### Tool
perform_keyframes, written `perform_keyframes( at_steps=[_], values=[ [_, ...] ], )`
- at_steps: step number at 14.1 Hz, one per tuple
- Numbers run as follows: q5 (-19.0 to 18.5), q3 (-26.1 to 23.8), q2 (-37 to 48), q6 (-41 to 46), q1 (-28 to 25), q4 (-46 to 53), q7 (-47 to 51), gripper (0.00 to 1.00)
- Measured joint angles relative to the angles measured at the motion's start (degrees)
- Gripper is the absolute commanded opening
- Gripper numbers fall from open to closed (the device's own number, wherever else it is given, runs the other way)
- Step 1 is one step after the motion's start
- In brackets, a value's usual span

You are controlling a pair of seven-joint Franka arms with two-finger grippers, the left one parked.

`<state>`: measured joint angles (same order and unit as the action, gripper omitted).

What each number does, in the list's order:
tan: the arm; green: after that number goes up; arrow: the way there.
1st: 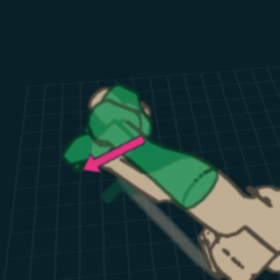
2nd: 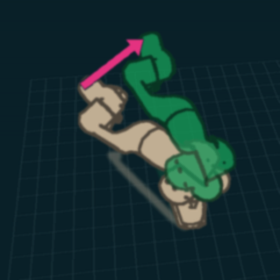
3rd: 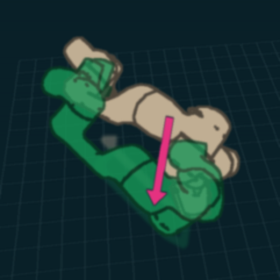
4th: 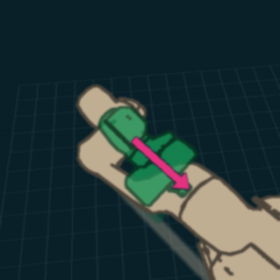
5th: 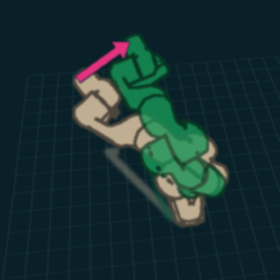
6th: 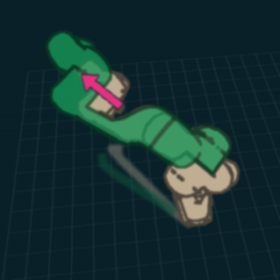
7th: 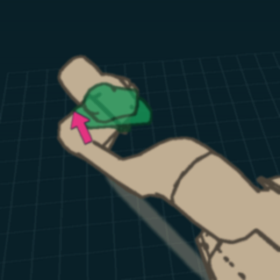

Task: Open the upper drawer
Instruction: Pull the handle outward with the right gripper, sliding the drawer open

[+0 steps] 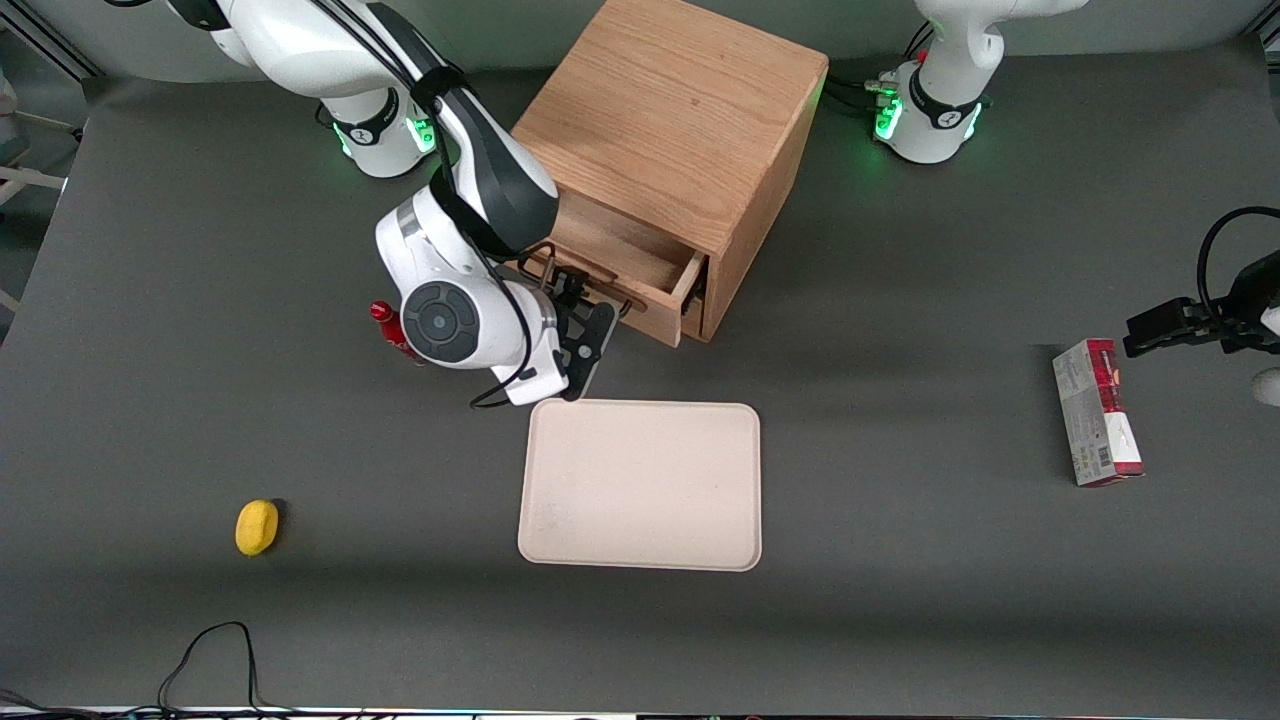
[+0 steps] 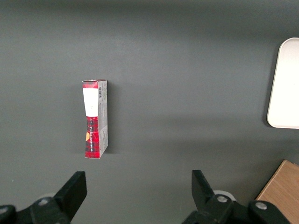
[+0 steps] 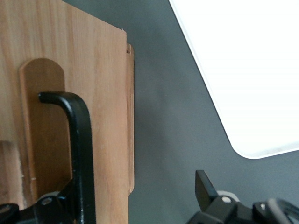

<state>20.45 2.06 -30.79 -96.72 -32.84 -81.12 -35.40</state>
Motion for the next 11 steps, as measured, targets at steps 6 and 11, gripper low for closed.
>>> perform_keyframes(
  at_steps=[6,11],
  values=[
    [-0.1,0.1,-1.2,0.0,1.6,1.7,0.0,1.0],
    [-0.3,0.2,-3.0,0.0,4.0,4.4,0.0,1.0]
  ],
)
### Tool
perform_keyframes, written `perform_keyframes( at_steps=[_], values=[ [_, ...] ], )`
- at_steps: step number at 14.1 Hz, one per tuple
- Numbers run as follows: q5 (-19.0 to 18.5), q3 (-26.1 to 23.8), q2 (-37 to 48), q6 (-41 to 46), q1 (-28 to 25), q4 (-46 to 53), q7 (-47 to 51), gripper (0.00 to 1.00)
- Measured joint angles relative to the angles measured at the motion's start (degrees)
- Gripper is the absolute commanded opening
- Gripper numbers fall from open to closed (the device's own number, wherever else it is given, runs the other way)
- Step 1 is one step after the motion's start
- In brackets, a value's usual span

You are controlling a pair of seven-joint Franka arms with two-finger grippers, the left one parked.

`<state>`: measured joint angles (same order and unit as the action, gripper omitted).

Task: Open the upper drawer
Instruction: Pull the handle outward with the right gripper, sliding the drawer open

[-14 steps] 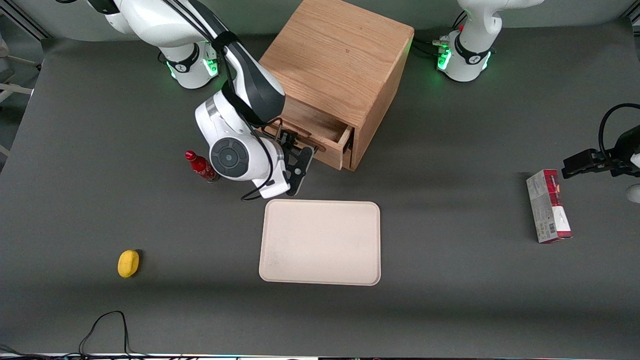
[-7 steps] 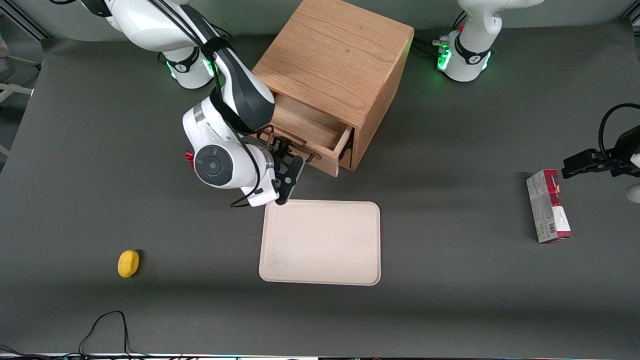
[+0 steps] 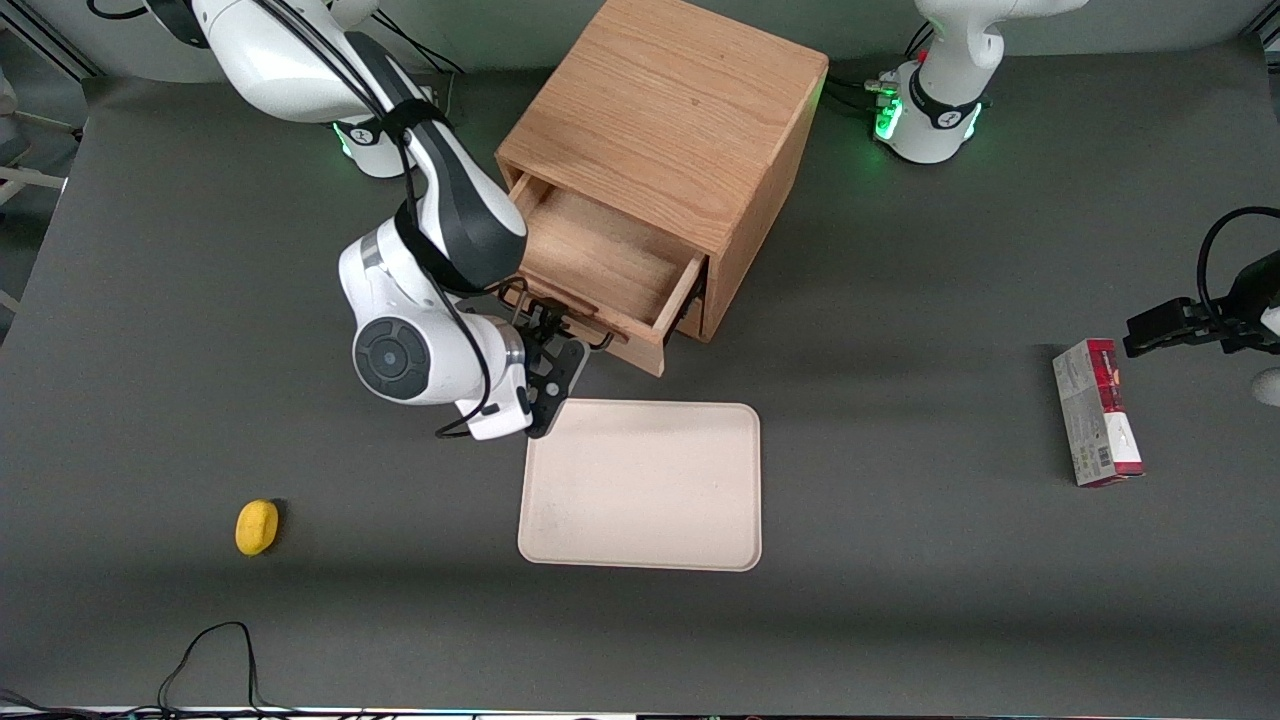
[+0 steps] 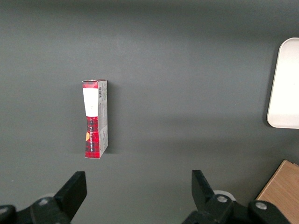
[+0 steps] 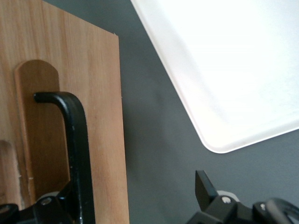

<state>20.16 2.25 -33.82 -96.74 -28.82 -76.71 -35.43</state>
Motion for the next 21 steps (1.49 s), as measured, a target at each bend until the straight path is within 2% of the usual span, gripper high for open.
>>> perform_keyframes(
  at_steps=[21],
  values=[
    [-0.1,0.2,-6.7,-0.3,6.6,9.6,-0.5,1.0]
  ],
)
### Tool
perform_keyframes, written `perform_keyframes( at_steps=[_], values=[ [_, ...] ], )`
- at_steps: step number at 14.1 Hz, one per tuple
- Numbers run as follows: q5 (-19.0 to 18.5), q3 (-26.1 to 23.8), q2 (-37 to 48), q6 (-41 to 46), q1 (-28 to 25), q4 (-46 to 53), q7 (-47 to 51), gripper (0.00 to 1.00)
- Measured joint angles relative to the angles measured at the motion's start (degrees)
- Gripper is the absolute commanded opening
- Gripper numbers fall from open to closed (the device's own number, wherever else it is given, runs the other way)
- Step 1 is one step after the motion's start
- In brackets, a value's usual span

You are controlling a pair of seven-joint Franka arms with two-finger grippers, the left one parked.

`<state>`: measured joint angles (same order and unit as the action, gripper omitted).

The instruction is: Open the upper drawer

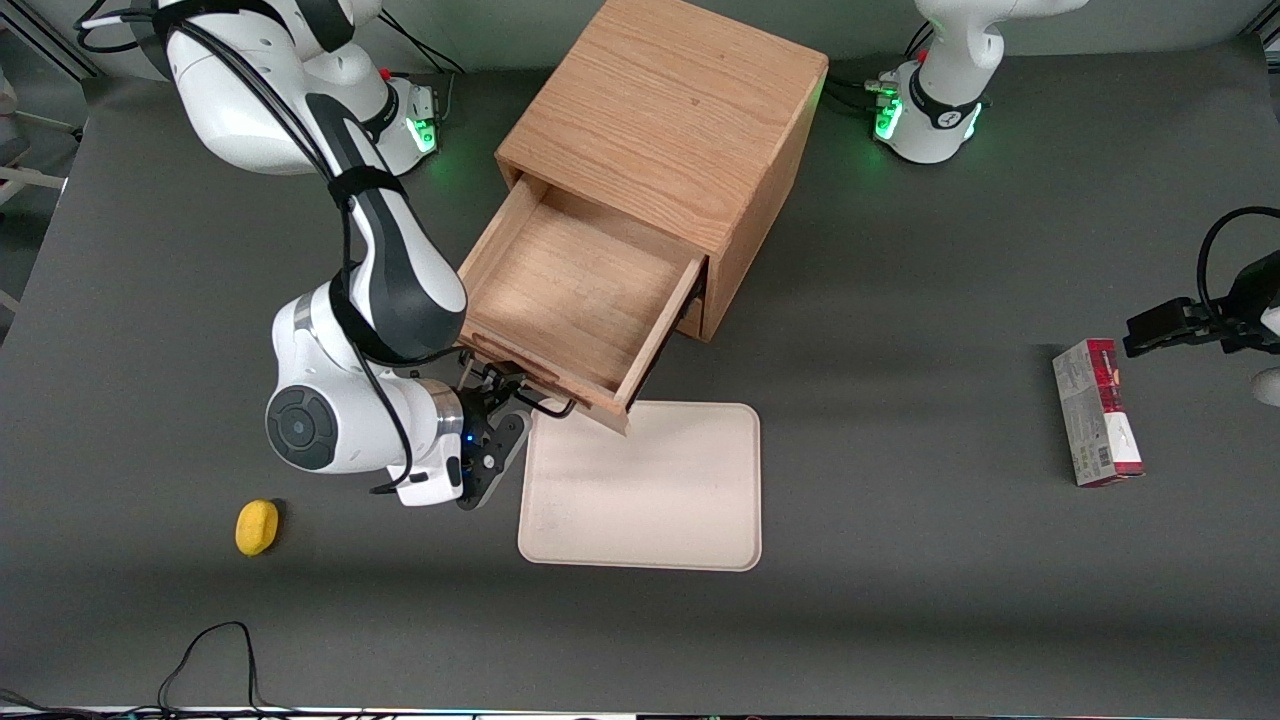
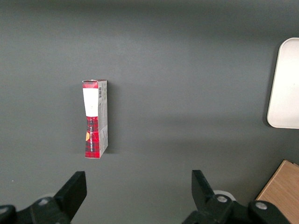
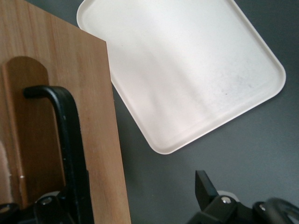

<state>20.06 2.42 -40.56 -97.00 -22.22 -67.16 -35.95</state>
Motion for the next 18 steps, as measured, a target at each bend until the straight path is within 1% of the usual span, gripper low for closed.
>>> perform_keyframes(
  at_steps=[14,18],
  values=[
    [0.0,0.0,-0.6,0.1,0.9,2.6,-0.7,1.0],
    [0.0,0.0,-0.7,0.1,2.0,3.3,-0.8,1.0]
  ],
)
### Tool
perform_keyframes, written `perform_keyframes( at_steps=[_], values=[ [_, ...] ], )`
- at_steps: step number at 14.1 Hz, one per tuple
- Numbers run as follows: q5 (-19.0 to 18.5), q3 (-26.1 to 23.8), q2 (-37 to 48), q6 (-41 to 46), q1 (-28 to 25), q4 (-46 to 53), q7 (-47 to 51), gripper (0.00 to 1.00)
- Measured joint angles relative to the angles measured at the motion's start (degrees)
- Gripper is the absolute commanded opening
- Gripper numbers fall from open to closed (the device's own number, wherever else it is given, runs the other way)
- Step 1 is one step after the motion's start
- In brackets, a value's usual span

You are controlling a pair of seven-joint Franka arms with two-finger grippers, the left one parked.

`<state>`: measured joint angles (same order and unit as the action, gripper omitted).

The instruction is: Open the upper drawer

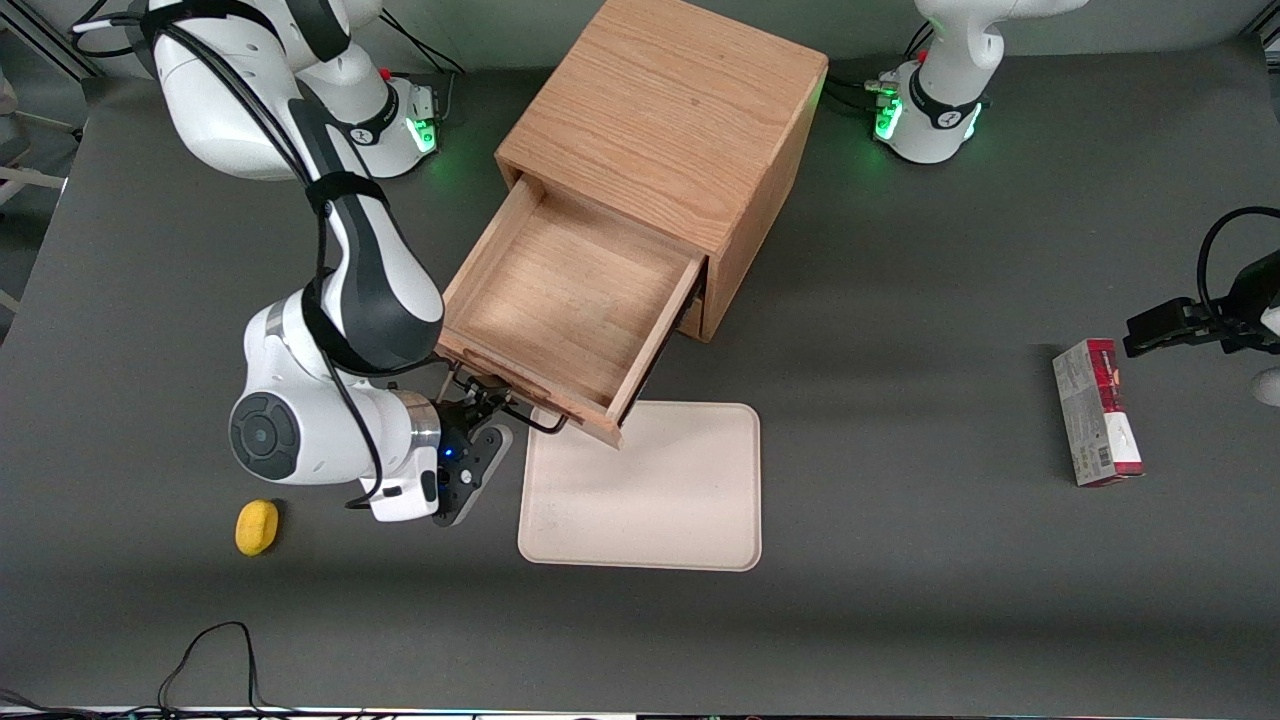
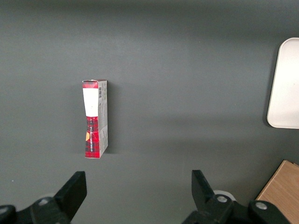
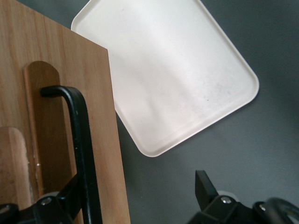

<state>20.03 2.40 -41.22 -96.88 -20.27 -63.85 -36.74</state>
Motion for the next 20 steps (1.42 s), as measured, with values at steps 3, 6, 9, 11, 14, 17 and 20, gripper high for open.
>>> perform_keyframes(
  at_steps=[3,6,9,11,14,17,20],
  values=[
    [0.0,0.0,0.0,0.2,0.5,0.2,-0.1,1.0],
    [0.0,0.0,0.0,0.3,0.6,0.4,-0.1,1.0],
    [0.0,0.0,0.0,0.8,0.6,0.9,-0.1,1.0],
    [0.0,-0.1,0.0,1.1,0.7,2.0,-0.1,1.0],
    [0.0,-0.1,0.0,2.3,1.3,4.5,-0.1,1.0],
    [0.0,-0.1,0.0,4.6,1.4,5.2,-0.1,1.0],
    [0.0,0.1,1.5,7.4,1.6,6.4,-0.1,1.0]
  ],
)
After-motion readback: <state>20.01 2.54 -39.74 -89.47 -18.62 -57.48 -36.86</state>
